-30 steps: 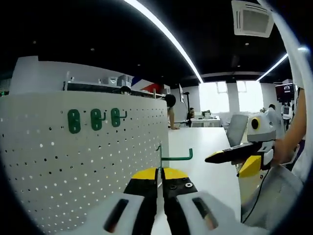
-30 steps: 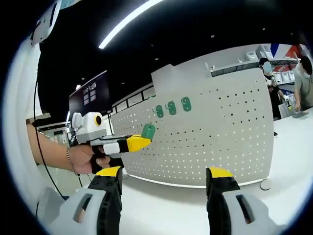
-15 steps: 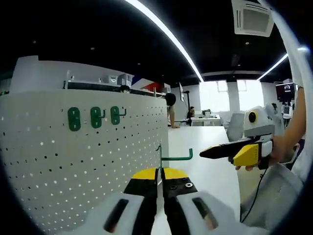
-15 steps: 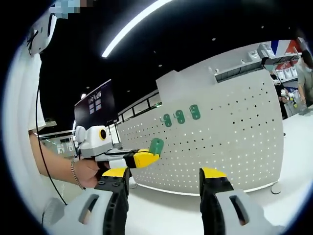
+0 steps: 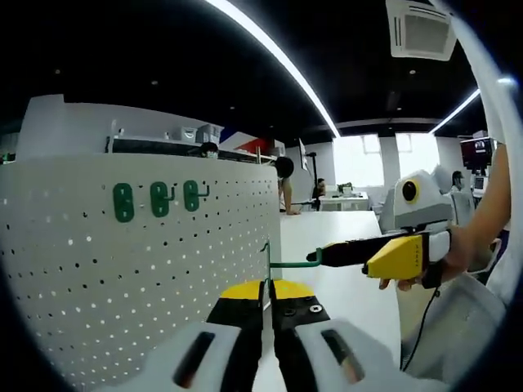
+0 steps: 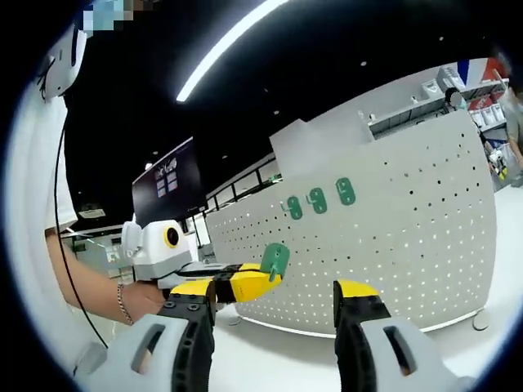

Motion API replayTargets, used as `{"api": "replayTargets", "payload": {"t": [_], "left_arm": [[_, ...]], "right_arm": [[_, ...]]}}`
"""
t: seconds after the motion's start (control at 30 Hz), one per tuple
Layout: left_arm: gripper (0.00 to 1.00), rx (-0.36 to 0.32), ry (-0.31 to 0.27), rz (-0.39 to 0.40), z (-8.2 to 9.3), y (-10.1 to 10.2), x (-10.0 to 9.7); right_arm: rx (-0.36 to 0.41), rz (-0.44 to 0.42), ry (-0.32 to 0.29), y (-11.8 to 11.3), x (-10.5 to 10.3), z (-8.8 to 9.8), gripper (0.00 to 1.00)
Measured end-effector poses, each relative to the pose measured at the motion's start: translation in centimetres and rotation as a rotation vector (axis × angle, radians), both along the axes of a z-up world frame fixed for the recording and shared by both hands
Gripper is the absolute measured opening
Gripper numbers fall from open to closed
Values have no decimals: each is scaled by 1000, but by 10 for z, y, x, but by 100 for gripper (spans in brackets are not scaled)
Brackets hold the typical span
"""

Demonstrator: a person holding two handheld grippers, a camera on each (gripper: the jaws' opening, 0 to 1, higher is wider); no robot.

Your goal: Insert the hook assembly into the mounting plate slot until the hook locks in place.

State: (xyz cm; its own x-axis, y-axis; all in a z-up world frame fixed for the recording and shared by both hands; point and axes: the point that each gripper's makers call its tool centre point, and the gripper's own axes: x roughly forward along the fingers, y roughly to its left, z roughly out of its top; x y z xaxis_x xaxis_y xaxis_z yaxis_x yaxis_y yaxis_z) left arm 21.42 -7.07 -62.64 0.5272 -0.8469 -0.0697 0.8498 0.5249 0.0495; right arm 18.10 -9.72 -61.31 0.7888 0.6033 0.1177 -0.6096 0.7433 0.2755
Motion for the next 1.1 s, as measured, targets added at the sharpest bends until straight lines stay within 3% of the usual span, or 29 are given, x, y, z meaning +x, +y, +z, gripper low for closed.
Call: {"api": "replayTargets", "payload": {"t": [0.47, 0.77, 1.1], "left_arm": [[2, -3, -2, 2, 2, 0, -1], [2, -7, -1, 5, 3, 1, 0], [2, -8, 0, 4, 3, 0, -1]], "right_arm": [[32, 18, -4, 15, 12, 9, 54], [59, 39, 14, 18, 18, 12, 35], [68, 62, 45, 25, 18, 7, 26]]}}
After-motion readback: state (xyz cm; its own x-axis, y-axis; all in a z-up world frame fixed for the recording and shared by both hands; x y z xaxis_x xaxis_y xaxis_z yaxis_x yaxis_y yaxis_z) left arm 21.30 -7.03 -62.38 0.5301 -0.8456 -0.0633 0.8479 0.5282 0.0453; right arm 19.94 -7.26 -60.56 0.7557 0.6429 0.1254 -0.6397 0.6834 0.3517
